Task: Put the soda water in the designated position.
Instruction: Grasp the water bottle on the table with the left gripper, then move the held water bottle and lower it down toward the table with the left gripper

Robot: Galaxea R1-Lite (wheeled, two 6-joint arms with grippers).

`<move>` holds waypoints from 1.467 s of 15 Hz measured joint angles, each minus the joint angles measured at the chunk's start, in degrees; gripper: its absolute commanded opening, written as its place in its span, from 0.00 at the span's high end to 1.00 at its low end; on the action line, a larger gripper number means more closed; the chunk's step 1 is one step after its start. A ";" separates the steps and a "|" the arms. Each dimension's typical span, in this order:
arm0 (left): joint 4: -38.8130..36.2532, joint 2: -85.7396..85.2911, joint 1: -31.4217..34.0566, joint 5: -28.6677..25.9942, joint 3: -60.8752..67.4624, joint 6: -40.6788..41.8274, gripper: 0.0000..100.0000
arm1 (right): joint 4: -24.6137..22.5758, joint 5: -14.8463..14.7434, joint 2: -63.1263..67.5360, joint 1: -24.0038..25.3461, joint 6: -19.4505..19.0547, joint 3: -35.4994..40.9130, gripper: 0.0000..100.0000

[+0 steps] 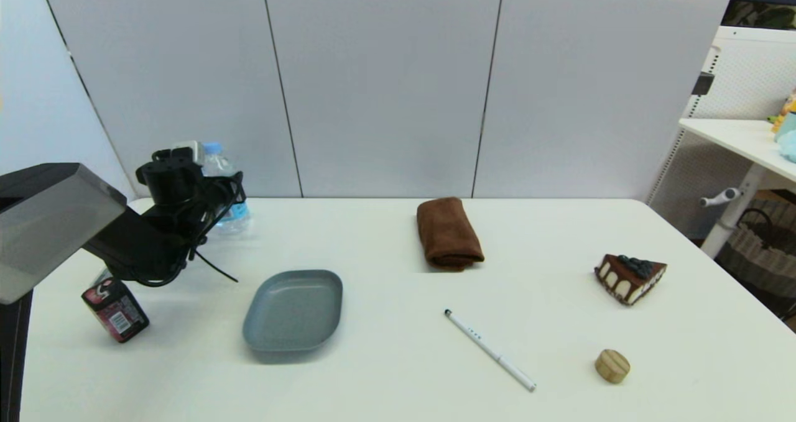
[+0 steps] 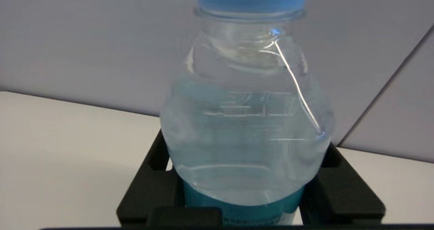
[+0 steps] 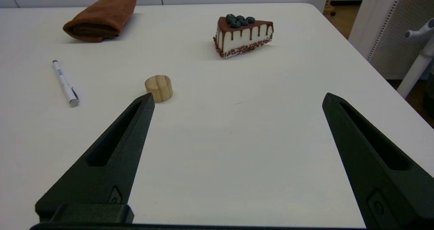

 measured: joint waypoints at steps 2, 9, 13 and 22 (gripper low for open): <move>0.17 -0.35 -0.02 0.00 0.00 0.66 1.00 | 0.00 0.00 0.00 0.02 -0.01 0.00 0.00; 2.85 -6.60 -1.17 -0.63 -1.11 3.66 1.00 | 0.02 0.00 0.00 0.02 -0.04 0.00 0.00; 8.61 -14.03 -3.99 -0.74 -1.18 3.96 1.00 | 0.02 0.00 0.00 0.02 -0.01 0.00 0.00; 18.44 -31.18 -14.26 -0.44 6.00 6.40 1.00 | 0.02 0.00 0.00 0.02 0.00 0.00 0.00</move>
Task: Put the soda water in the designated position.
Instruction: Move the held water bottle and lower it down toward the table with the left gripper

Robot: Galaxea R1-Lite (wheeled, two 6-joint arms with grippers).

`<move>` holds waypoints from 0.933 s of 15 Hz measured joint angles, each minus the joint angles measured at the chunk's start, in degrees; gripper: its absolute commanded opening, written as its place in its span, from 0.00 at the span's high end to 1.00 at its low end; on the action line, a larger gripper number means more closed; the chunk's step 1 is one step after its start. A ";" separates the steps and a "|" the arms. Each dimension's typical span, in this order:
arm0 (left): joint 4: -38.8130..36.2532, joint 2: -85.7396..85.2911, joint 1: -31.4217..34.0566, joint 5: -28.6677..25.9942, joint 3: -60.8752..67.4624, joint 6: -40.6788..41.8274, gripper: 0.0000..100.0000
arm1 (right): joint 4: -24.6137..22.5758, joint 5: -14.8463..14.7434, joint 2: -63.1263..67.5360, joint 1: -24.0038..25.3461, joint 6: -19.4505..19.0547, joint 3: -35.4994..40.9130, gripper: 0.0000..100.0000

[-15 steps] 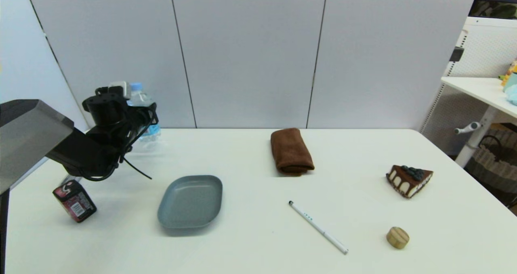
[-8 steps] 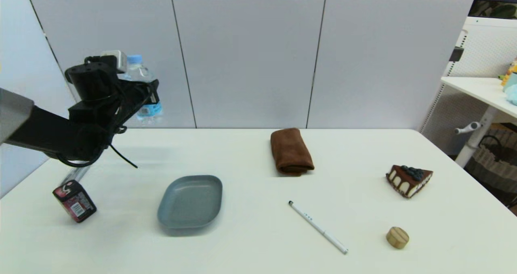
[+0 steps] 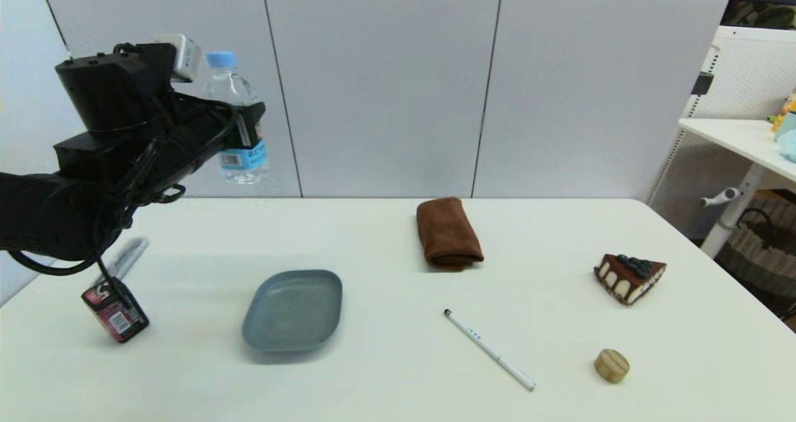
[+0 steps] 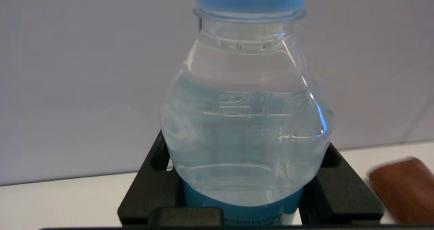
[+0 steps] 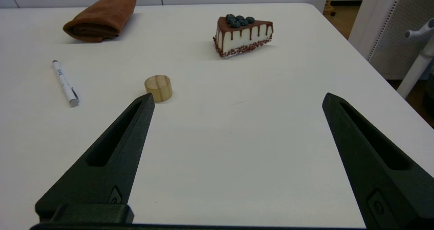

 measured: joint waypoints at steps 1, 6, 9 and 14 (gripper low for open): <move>-0.30 -0.93 -0.59 -0.04 1.74 0.56 1.00 | 0.00 0.02 0.00 0.00 0.00 0.00 0.00; -8.66 -1.37 -2.12 -2.52 9.79 1.71 1.00 | 0.00 0.02 0.00 0.00 0.00 0.00 0.00; -16.62 1.33 -2.86 -2.49 13.85 1.80 1.00 | 0.00 0.02 0.00 0.00 -0.01 0.00 0.00; -25.30 6.96 -5.12 -2.55 17.07 1.50 1.00 | -0.02 0.00 0.00 0.00 -0.01 0.00 0.00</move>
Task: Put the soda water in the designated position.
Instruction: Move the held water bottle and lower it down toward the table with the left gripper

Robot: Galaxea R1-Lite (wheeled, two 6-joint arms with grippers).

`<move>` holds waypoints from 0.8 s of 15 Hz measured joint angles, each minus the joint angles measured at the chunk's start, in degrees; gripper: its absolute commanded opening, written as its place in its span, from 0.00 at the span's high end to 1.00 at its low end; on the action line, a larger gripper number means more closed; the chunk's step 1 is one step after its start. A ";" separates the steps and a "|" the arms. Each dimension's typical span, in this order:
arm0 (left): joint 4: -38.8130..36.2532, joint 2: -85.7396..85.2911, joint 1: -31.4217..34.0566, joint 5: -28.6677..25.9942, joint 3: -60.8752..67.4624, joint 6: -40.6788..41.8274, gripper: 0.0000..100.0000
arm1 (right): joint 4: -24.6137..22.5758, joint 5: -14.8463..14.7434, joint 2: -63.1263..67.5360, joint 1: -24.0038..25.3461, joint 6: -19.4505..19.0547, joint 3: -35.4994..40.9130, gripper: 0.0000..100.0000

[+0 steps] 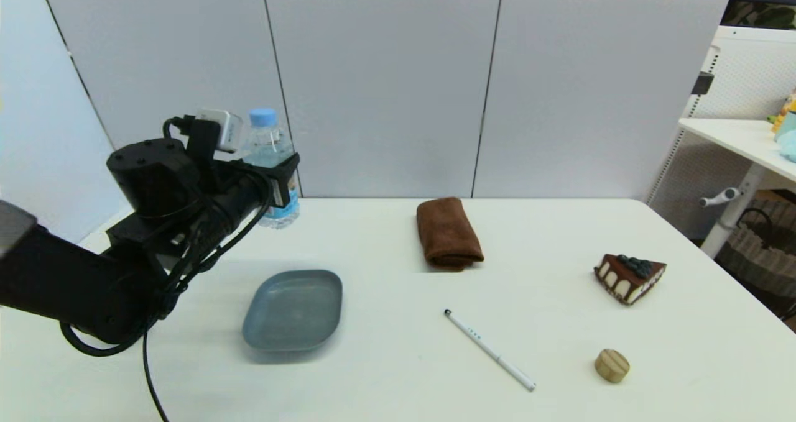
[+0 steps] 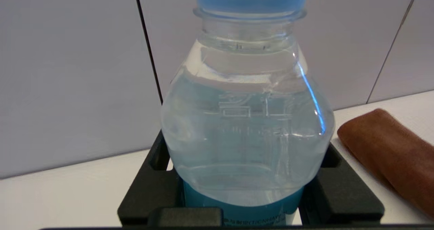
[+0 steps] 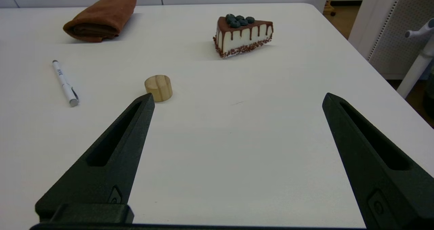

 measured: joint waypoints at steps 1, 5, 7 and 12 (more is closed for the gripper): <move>-0.83 1.01 -0.41 0.00 0.33 0.00 1.00 | 0.00 0.00 0.00 0.00 0.01 0.00 0.00; -4.74 4.62 -1.88 -0.02 1.62 0.07 1.00 | 0.00 0.00 0.00 0.00 0.01 0.00 0.00; -7.89 6.78 -2.49 0.09 1.82 -0.06 1.00 | 0.02 0.02 0.00 0.00 0.01 0.00 0.00; -11.00 9.81 -2.77 0.09 3.51 -0.30 1.00 | 0.02 0.02 0.00 0.00 0.01 0.00 0.00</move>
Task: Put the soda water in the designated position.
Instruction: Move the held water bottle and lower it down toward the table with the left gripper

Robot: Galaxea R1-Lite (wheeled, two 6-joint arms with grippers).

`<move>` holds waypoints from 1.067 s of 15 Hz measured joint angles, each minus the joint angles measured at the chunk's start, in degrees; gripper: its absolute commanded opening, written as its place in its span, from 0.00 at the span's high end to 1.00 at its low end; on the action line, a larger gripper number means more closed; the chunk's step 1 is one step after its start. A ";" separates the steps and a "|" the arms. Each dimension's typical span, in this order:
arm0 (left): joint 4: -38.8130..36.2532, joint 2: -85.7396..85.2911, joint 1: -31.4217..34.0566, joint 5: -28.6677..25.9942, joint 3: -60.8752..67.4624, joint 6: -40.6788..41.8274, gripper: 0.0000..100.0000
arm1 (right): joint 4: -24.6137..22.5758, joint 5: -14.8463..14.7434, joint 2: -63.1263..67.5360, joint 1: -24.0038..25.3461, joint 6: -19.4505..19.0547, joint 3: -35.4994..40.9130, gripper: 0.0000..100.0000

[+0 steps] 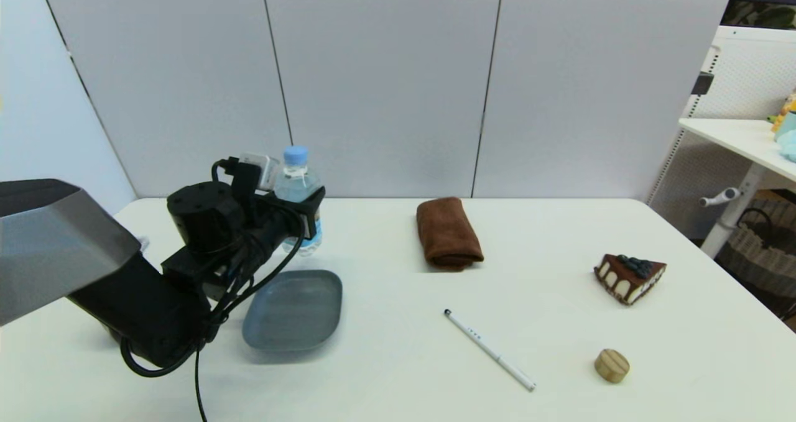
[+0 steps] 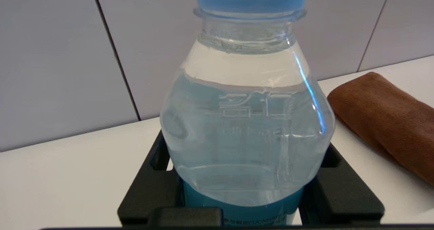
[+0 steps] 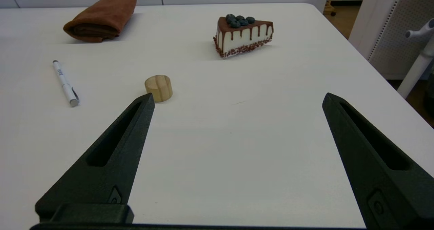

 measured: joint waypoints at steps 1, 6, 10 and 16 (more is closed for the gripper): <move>-0.09 0.38 0.01 0.06 0.18 -0.06 1.00 | 0.00 0.00 0.00 0.00 -0.01 0.00 0.00; -3.07 2.12 0.00 0.20 0.29 -0.15 1.00 | 0.00 -0.02 0.00 -0.02 -0.01 0.00 0.00; -4.00 3.49 0.00 0.22 0.32 -0.23 1.00 | 0.00 -0.02 0.00 -0.02 -0.04 0.00 0.00; -4.69 4.62 0.00 0.24 0.24 -0.52 1.00 | -0.02 -0.02 0.00 -0.02 -0.06 0.00 0.00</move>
